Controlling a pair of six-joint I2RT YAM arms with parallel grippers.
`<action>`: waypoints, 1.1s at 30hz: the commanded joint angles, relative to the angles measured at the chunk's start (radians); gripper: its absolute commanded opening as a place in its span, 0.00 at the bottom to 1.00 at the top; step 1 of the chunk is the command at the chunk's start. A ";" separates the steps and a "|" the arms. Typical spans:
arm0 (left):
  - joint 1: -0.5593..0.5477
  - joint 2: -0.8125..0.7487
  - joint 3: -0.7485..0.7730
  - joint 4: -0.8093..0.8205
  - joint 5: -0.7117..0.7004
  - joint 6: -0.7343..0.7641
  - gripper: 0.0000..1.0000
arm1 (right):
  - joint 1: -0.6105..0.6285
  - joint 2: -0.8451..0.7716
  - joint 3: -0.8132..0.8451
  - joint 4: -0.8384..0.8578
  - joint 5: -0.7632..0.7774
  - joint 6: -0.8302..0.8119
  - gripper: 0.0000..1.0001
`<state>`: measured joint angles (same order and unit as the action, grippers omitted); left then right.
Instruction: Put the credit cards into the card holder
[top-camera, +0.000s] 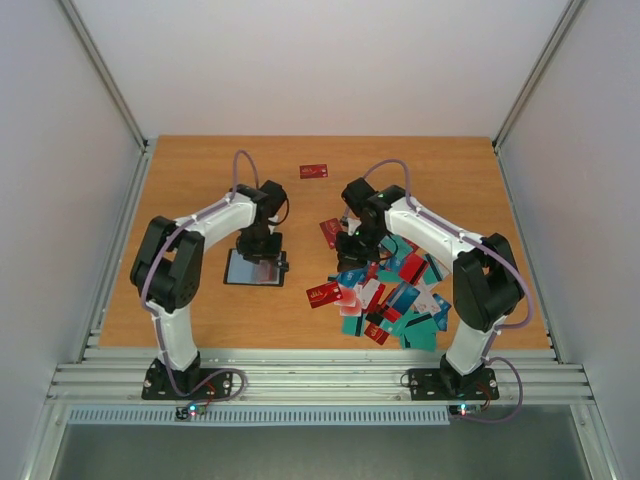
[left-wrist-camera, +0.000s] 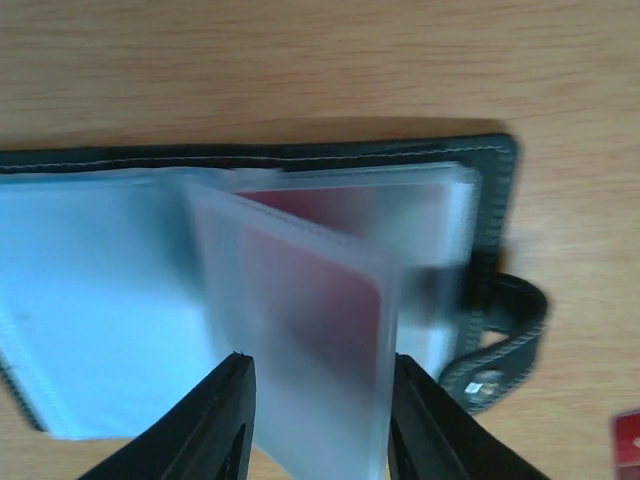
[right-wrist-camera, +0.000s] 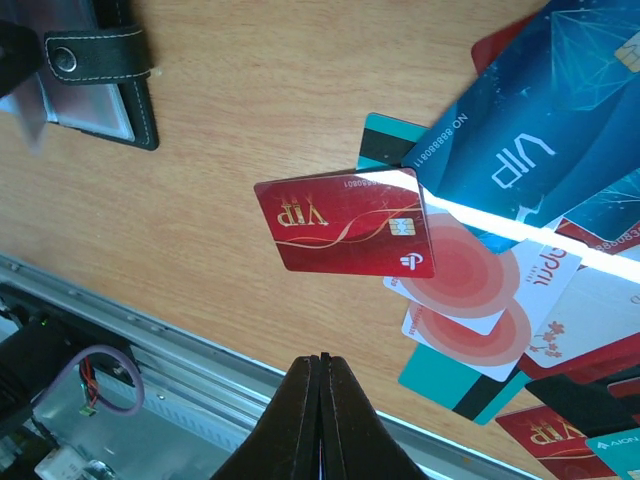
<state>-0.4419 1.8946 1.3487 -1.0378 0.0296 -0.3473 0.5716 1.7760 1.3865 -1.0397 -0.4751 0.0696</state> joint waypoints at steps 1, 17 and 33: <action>-0.043 0.030 0.049 0.015 0.121 -0.060 0.43 | -0.006 -0.032 0.006 -0.025 0.020 -0.005 0.03; -0.030 -0.284 -0.014 0.220 0.419 -0.027 0.63 | -0.029 -0.099 -0.040 0.084 0.009 0.026 0.11; -0.100 -0.250 -0.174 0.510 0.672 0.036 0.56 | -0.262 -0.301 -0.414 0.197 -0.065 0.131 0.44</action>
<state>-0.4931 1.5845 1.1522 -0.6731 0.6289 -0.3035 0.3508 1.5227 1.0096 -0.8455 -0.5385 0.1822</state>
